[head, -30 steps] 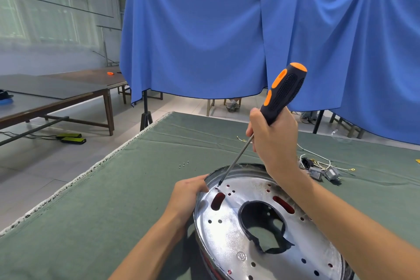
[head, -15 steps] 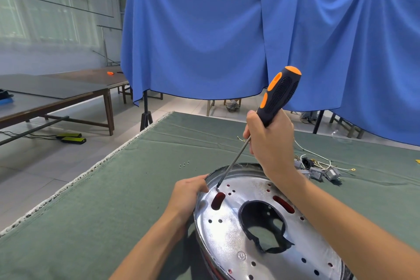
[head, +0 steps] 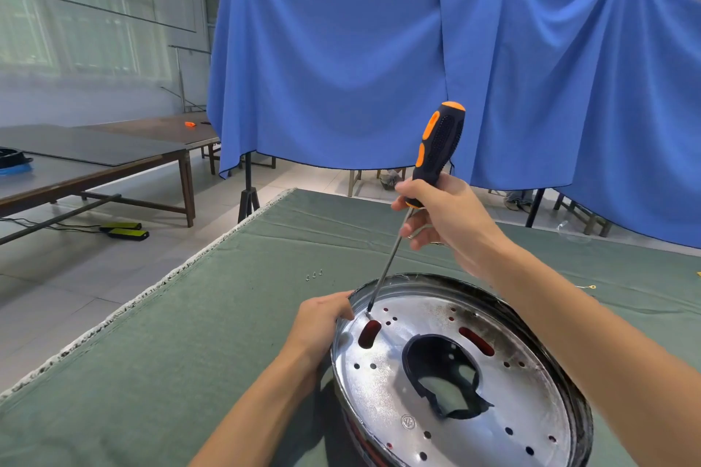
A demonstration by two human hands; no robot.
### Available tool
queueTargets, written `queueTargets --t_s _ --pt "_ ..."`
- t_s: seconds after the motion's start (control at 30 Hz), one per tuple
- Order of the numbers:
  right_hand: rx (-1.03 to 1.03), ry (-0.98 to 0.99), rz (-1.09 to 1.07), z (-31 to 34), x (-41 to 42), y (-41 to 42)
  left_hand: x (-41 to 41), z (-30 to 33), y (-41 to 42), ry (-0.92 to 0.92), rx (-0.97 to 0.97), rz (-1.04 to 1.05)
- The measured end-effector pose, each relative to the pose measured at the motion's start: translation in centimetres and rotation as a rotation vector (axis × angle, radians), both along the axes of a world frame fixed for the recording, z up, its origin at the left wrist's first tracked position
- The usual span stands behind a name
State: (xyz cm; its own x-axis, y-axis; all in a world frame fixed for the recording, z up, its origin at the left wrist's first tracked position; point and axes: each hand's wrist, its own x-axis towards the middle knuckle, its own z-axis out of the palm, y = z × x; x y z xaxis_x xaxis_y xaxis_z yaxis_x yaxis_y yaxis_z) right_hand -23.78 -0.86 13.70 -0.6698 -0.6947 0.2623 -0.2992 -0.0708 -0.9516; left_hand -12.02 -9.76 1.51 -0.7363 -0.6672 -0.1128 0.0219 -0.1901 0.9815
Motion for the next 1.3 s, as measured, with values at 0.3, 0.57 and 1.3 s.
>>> queueTargets --t_s 0.3,0.57,1.3 --pt "0.056 0.228 -0.028 0.1 0.8 0.1 0.1 -0.1 -0.1 0.0 0.007 0.003" --pt "0.172 0.566 -0.344 -0.6 1.4 -0.9 0.0 -0.2 -0.6 0.012 -0.072 -0.043" --pt "0.01 0.28 -0.072 3.4 2.5 -0.3 -2.3 2.1 -1.0 -0.03 -0.9 -0.057"
